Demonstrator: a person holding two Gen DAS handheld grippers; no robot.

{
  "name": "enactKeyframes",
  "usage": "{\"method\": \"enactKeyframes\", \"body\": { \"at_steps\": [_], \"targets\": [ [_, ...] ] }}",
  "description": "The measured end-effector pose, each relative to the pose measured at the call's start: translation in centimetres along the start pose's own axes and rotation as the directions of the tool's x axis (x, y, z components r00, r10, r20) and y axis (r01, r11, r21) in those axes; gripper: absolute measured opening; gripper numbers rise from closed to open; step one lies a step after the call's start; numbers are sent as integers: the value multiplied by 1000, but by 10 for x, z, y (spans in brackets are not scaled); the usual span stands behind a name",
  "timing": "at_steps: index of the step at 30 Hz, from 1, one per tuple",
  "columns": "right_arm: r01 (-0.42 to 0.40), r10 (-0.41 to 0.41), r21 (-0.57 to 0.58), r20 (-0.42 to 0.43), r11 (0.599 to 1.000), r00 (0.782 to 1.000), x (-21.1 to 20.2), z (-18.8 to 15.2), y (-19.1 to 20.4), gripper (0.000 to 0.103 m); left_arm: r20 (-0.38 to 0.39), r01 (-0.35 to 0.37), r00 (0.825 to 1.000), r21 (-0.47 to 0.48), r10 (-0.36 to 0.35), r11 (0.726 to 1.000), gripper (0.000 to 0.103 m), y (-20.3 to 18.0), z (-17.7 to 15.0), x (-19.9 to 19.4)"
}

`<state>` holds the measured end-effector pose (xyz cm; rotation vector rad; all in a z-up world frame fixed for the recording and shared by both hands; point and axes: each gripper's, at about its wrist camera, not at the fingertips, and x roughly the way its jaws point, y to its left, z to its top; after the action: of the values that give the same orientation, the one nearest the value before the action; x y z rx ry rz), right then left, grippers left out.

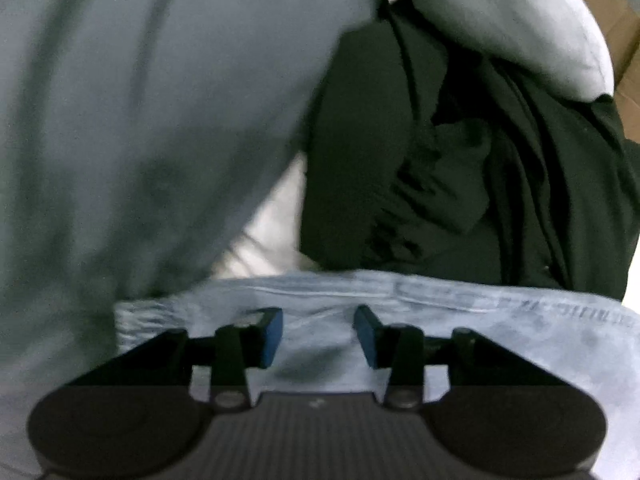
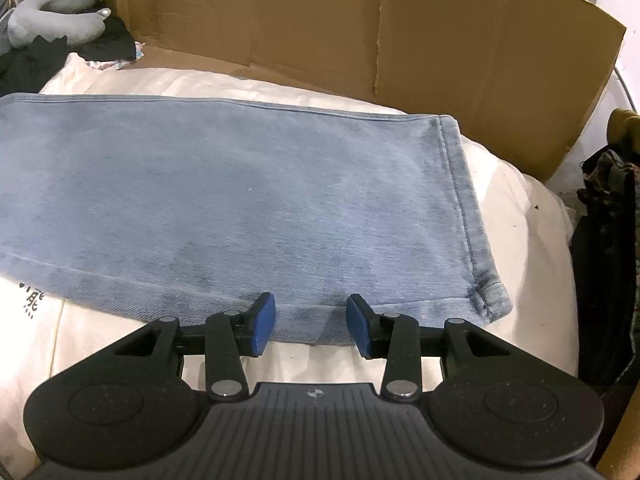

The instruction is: Fold clothes

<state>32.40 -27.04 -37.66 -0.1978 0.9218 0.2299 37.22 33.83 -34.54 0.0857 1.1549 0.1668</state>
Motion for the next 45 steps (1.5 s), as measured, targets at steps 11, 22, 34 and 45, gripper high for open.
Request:
{"method": "enactKeyframes", "body": {
  "at_steps": [11, 22, 34, 45],
  "targets": [
    [-10, 9, 38, 34, 999, 999, -26, 0, 5, 45, -36, 106, 993, -129, -112, 986, 28, 43, -16, -36],
    [-62, 62, 39, 13, 997, 998, -58, -3, 10, 46, -83, -19, 997, -174, 4, 985, 19, 50, -3, 44],
    [-75, 80, 119, -36, 990, 996, -95, -41, -13, 46, -111, -40, 994, -152, 23, 988, 8, 51, 19, 53],
    [-140, 144, 170, -10, 975, 990, -116, -58, -18, 46, -70, -31, 997, -25, 30, 999, 75, 45, 15, -18]
  ]
}}
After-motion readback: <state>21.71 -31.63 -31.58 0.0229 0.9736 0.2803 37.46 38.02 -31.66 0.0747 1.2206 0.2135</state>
